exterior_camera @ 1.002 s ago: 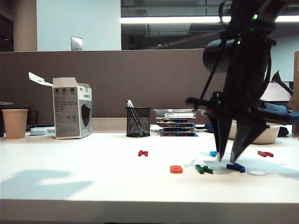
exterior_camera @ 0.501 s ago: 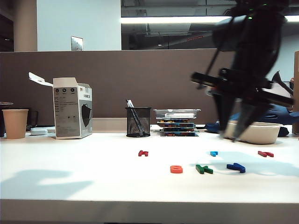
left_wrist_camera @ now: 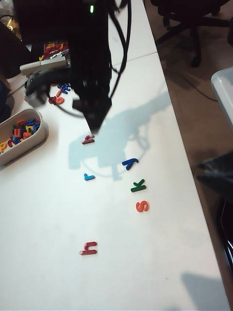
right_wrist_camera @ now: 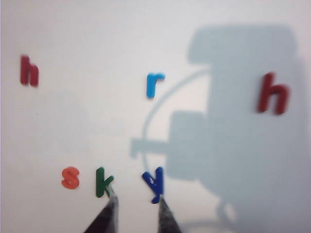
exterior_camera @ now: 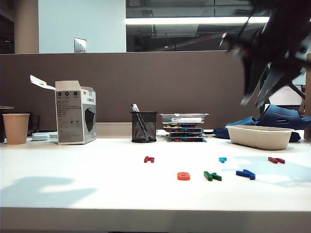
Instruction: Select the appropriate letters from the row of letter magnets placed on the table to arrange into the word "sky".
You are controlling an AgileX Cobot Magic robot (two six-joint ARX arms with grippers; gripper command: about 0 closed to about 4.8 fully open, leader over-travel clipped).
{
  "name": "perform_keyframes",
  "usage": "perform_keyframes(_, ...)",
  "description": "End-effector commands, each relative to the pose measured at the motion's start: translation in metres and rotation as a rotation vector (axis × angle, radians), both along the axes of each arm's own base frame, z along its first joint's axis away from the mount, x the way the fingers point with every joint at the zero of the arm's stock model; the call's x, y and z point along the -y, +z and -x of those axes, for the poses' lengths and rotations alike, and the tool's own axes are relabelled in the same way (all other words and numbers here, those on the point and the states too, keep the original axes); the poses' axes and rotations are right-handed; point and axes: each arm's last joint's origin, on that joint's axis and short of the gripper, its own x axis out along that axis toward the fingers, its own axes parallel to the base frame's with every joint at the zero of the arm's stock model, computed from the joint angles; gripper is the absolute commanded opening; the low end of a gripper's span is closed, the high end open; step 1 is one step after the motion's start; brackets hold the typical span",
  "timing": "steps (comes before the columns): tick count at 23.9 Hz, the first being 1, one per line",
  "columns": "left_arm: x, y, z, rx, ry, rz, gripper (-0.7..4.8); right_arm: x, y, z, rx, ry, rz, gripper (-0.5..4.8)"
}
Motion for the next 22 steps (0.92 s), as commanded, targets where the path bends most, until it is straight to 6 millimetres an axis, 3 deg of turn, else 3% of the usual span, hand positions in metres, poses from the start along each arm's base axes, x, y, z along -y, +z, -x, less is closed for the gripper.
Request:
perform_keyframes(1, 0.000, 0.002, 0.000, 0.011, 0.003, 0.008, -0.05, 0.019, 0.035, 0.016, 0.172, 0.011, 0.034, 0.94)
perform_keyframes(3, 0.000, 0.002, 0.000, 0.011, 0.004, 0.008, -0.05, 0.042, 0.065, 0.038, 0.321, 0.004, 0.098, -0.03)
perform_keyframes(7, 0.000, 0.002, 0.000, 0.011, 0.004, 0.008, -0.05, 0.066, 0.093, 0.065, 0.465, -0.040, 0.172, -0.06)
perform_keyframes(11, 0.000, 0.003, 0.000, 0.017, 0.003, 0.018, -0.05, 0.101, 0.126, 0.109, 0.664, -0.144, 0.248, -0.06)
perform_keyframes(16, 0.001, 0.005, -0.002, 0.051, -0.007, 0.031, -0.05, 0.122, 0.140, 0.146, 0.760, -0.221, 0.206, -0.06)
perform_keyframes(19, 0.006, 0.019, -0.007, 0.277, -0.110, 0.015, -0.05, 0.120, 0.137, 0.167, 0.808, -0.250, 0.222, -0.06)
perform_keyframes(22, 0.003, 0.029, -0.016, 0.399, -0.096, 0.027, -0.05, 0.118, 0.127, 0.175, 0.803, -0.252, 0.218, -0.06)
